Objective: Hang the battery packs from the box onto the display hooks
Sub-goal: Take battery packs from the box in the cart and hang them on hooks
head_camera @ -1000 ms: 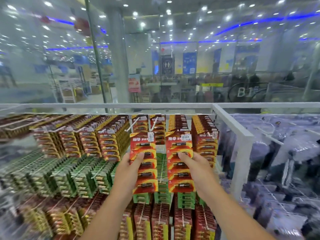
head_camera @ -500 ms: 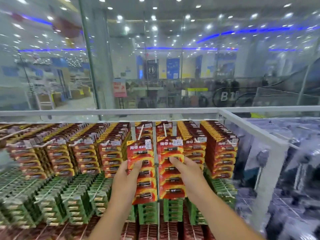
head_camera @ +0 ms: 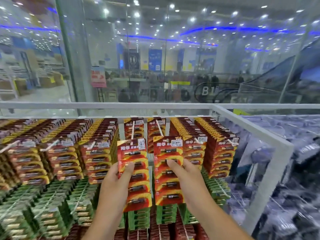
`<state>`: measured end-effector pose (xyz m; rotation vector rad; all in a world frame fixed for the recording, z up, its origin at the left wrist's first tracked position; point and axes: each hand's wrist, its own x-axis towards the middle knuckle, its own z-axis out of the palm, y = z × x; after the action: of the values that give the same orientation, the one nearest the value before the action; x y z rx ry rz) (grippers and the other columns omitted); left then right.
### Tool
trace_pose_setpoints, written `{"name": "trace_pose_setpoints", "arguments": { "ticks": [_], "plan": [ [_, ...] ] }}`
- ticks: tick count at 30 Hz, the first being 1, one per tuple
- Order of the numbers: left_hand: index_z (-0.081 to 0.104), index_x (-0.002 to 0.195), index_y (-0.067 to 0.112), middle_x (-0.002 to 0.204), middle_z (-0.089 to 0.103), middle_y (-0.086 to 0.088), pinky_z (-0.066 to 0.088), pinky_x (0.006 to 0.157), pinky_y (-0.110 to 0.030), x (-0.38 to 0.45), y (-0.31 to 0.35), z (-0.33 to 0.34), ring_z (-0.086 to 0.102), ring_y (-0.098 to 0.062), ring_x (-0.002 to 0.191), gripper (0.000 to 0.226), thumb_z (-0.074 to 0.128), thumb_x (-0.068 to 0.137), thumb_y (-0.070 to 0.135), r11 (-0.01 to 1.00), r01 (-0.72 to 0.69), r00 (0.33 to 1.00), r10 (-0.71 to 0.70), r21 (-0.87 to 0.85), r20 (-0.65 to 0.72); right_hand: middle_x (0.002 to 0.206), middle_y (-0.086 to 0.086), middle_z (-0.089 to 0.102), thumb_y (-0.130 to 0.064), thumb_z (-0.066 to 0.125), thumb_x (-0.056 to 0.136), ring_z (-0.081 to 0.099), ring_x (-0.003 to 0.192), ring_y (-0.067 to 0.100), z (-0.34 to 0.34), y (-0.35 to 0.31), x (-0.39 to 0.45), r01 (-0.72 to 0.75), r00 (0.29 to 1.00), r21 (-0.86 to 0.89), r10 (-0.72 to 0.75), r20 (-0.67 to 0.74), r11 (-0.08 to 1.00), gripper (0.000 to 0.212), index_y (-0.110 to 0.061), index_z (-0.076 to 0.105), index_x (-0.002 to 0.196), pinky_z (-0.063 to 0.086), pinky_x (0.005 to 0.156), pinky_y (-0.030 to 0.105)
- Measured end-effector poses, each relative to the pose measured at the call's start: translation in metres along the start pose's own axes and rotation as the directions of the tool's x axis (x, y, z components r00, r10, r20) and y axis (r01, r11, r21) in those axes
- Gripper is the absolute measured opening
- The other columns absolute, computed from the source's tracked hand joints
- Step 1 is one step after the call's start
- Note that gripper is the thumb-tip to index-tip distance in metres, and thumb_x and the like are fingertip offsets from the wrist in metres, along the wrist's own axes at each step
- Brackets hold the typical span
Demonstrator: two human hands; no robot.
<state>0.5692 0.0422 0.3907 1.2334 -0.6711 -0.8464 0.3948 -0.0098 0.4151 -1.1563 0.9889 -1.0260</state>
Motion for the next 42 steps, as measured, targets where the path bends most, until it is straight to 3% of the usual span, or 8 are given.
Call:
{"name": "trace_pose_setpoints", "arguments": {
  "ticks": [8, 13, 17, 20, 28, 35, 39, 42],
  "plan": [
    [0.066, 0.111, 0.039, 0.090, 0.080, 0.015, 0.064, 0.064, -0.037, 0.020, -0.001, -0.002, 0.079, -0.012, 0.078, 0.014, 0.063, 0.100, 0.046, 0.999, -0.023, 0.999, 0.021, 0.036, 0.039, 0.063, -0.033, 0.069, -0.032, 0.063, 0.103, 0.065, 0.059, -0.015, 0.001, 0.008, 0.010, 0.008, 1.000, -0.013, -0.008, -0.030, 1.000, 0.013, -0.033, 0.064, 0.090, 0.050, 0.054, 0.012],
    [0.064, 0.122, 0.038, 0.109, 0.078, 0.011, 0.064, 0.084, -0.047, 0.050, -0.013, 0.011, 0.077, -0.016, 0.097, 0.035, 0.064, 0.093, 0.057, 0.997, -0.053, 0.998, 0.052, 0.050, 0.020, 0.102, -0.001, 0.081, -0.033, 0.067, 0.101, 0.079, 0.094, 0.022, 0.025, 0.019, 0.051, 0.014, 0.996, 0.046, -0.010, -0.087, 0.999, 0.019, -0.022, 0.074, 0.115, 0.063, 0.087, 0.051],
    [0.063, 0.111, 0.043, 0.105, 0.075, 0.018, 0.054, 0.070, -0.023, 0.080, -0.028, 0.026, 0.071, -0.002, 0.096, 0.015, 0.061, 0.099, 0.050, 0.998, -0.058, 0.997, 0.059, 0.027, -0.049, 0.106, -0.001, 0.081, -0.033, 0.069, 0.100, 0.078, 0.098, 0.022, 0.042, 0.029, 0.091, 0.042, 0.984, 0.066, -0.029, -0.177, 0.997, 0.019, -0.025, 0.072, 0.117, 0.061, 0.092, 0.051],
    [0.060, 0.118, 0.038, 0.102, 0.073, 0.017, 0.049, 0.056, -0.012, 0.106, -0.031, 0.038, 0.071, 0.007, 0.079, 0.014, 0.059, 0.105, 0.039, 0.997, -0.071, 0.993, 0.070, -0.014, -0.098, 0.112, -0.004, 0.078, -0.061, 0.067, 0.087, 0.076, 0.105, 0.022, 0.053, 0.041, 0.129, 0.083, 0.966, 0.012, -0.077, -0.249, 0.997, 0.042, -0.035, 0.068, 0.120, 0.059, 0.095, 0.052],
    [0.044, 0.124, 0.031, 0.105, 0.059, 0.010, 0.041, 0.065, -0.017, 0.172, -0.040, 0.054, 0.055, 0.002, 0.086, 0.030, 0.064, 0.103, 0.031, 0.995, -0.082, 0.975, 0.069, -0.052, -0.213, 0.108, -0.003, 0.078, -0.057, 0.074, 0.077, 0.075, 0.102, 0.025, 0.056, 0.056, 0.209, 0.142, 0.932, 0.031, -0.123, -0.341, 0.989, 0.024, -0.053, 0.066, 0.100, 0.059, 0.094, 0.054],
    [0.049, 0.120, 0.030, 0.100, 0.059, 0.015, 0.044, 0.071, -0.023, 0.180, -0.043, 0.052, 0.056, -0.001, 0.084, 0.029, 0.068, 0.100, 0.035, 0.999, -0.048, 0.955, 0.041, -0.017, -0.293, 0.106, -0.002, 0.078, -0.061, 0.077, 0.073, 0.075, 0.101, 0.023, 0.060, 0.056, 0.226, 0.134, 0.908, 0.022, -0.114, -0.402, 0.991, 0.049, -0.034, 0.067, 0.112, 0.060, 0.093, 0.052],
    [0.046, 0.144, 0.026, 0.133, 0.056, 0.003, 0.041, 0.094, -0.031, 0.177, -0.048, 0.043, 0.056, -0.019, 0.116, 0.049, 0.065, 0.101, 0.040, 0.997, 0.012, 0.957, 0.011, 0.077, -0.290, 0.115, 0.001, 0.071, -0.047, 0.070, 0.096, 0.069, 0.104, 0.020, 0.062, 0.062, 0.208, 0.114, 0.894, -0.073, -0.134, -0.427, 0.991, 0.037, -0.026, 0.061, 0.125, 0.057, 0.085, 0.038],
    [0.034, 0.156, 0.028, 0.155, 0.044, 0.001, 0.037, 0.105, -0.034, 0.164, -0.062, 0.033, 0.046, -0.024, 0.140, 0.066, 0.067, 0.100, 0.041, 0.977, 0.005, 0.980, 0.038, 0.212, -0.196, 0.125, -0.014, 0.060, -0.036, 0.066, 0.101, 0.057, 0.115, 0.010, 0.063, 0.071, 0.186, 0.126, 0.906, -0.134, -0.169, -0.389, 0.983, 0.035, -0.034, 0.050, 0.132, 0.046, 0.097, 0.033]
  ]
}}
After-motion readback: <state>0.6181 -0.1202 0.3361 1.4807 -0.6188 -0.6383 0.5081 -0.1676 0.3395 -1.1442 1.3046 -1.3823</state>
